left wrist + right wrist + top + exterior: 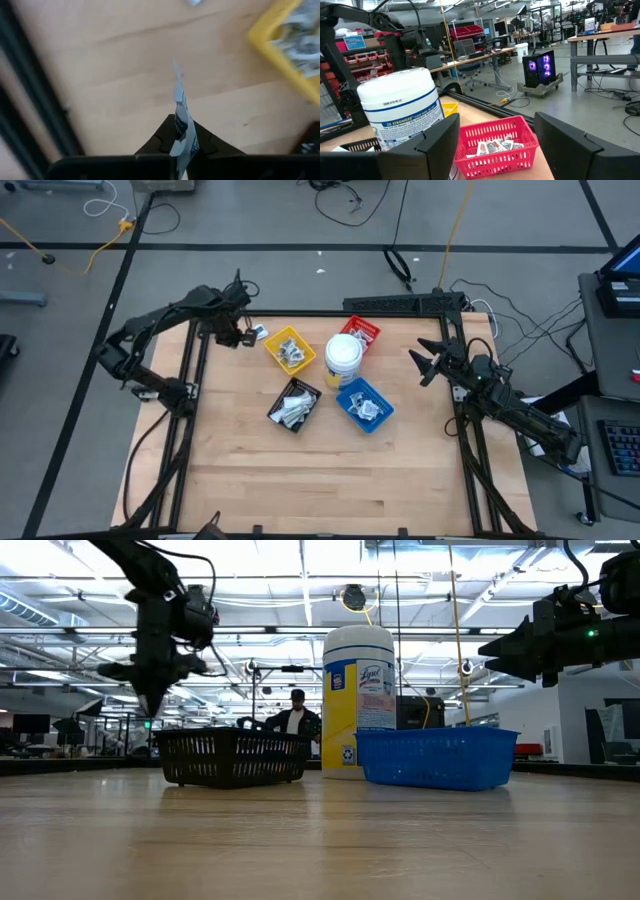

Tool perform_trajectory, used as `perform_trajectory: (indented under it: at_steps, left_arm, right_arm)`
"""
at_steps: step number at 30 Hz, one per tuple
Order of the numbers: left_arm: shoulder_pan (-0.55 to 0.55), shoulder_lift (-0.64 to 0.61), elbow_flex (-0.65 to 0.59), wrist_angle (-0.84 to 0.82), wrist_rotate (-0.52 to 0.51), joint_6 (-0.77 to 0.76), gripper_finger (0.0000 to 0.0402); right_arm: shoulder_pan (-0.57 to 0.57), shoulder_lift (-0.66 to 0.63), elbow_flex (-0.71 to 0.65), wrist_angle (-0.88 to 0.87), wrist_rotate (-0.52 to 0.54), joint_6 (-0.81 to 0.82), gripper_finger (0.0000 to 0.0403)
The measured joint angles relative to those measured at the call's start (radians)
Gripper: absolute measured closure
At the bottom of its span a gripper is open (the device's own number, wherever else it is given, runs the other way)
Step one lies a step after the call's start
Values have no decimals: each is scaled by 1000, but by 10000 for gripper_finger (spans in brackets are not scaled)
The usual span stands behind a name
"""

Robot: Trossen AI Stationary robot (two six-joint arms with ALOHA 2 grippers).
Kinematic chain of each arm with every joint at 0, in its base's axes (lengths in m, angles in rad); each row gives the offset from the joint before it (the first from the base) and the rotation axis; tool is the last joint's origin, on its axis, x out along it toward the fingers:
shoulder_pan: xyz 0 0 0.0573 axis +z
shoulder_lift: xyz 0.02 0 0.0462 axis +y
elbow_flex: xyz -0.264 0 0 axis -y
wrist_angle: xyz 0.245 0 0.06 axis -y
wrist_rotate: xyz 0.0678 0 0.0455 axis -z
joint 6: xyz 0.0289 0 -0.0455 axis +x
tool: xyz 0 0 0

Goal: Pick & Place First Aid Supplies
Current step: Put the towelette pack into the yellow bin

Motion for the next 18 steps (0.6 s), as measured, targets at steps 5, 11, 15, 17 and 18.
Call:
perform_trajectory:
  at_steps: [5,11,15,17,18]
  left_arm:
    - [-46,98,111,-4,2,42,395]
    - [-111,251,288,-37,5,93,396]
    - [-145,351,419,-66,20,129,392]
    - [-160,399,482,-78,24,149,392]
    - [-166,421,511,-86,29,159,395]
  right_arm:
    - [0,0,0,0,0,0,149]
    - [0,0,0,0,0,0,149]
    - [0,0,0,0,0,0,149]
    - [0,0,0,0,0,0,149]
    - [0,0,0,0,0,0,149]
